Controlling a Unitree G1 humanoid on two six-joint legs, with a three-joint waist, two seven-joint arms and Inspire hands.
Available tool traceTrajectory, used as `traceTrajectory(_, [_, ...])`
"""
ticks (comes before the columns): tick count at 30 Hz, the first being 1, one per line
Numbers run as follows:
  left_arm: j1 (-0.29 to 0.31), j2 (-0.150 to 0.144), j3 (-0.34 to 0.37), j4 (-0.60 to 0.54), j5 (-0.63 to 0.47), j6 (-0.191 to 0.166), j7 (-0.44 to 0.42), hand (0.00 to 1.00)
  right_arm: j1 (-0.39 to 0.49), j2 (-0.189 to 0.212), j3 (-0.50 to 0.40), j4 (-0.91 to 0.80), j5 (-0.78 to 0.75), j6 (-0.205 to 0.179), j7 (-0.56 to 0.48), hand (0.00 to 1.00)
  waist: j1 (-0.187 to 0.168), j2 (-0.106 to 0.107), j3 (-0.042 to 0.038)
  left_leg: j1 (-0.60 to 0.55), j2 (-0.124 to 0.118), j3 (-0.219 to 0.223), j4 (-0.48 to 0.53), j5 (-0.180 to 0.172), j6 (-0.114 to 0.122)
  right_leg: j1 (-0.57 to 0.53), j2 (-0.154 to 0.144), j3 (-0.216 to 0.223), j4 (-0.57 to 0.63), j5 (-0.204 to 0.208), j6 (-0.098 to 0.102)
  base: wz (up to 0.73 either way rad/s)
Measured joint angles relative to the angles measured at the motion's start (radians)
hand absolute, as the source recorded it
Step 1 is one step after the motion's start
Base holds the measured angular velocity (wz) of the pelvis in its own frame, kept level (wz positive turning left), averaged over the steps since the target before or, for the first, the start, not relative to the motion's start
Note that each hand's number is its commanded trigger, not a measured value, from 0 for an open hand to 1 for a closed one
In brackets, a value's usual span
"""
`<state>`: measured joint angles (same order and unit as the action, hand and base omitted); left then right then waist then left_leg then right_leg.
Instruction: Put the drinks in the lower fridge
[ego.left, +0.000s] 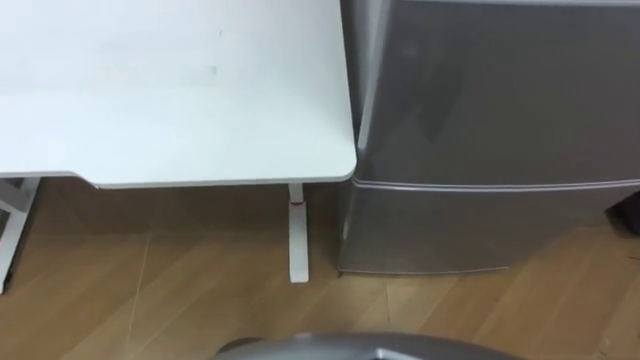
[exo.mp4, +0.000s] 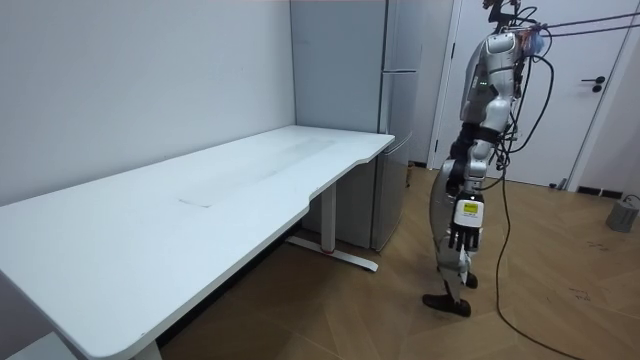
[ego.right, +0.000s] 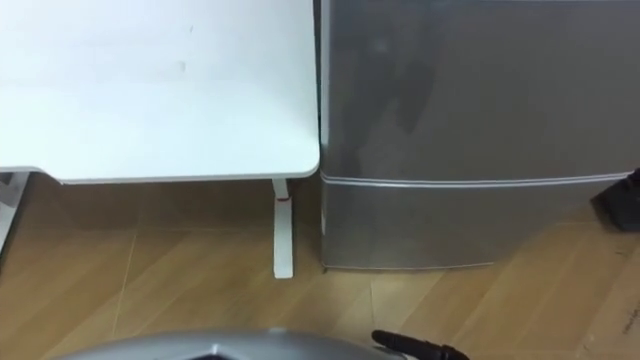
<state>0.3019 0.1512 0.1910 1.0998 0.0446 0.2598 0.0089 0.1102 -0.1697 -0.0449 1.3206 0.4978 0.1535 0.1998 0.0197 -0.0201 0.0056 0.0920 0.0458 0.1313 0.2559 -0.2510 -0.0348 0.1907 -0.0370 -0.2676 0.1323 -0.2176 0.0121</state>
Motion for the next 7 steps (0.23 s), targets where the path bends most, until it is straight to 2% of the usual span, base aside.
traceTrajectory(7, [-0.01, -0.009, -0.005, 0.011, 0.02, 0.002, -0.003, 0.0, 0.001, 0.001, -0.02, 0.0, 0.0, 0.0, -0.001, 0.0, -0.019, 0.002, -0.0006, 0.006, -0.001, 0.007, -0.006, 0.0, 0.0, -0.001, -0.001, 0.015, 0.002, -0.003, 0.001, -0.04])
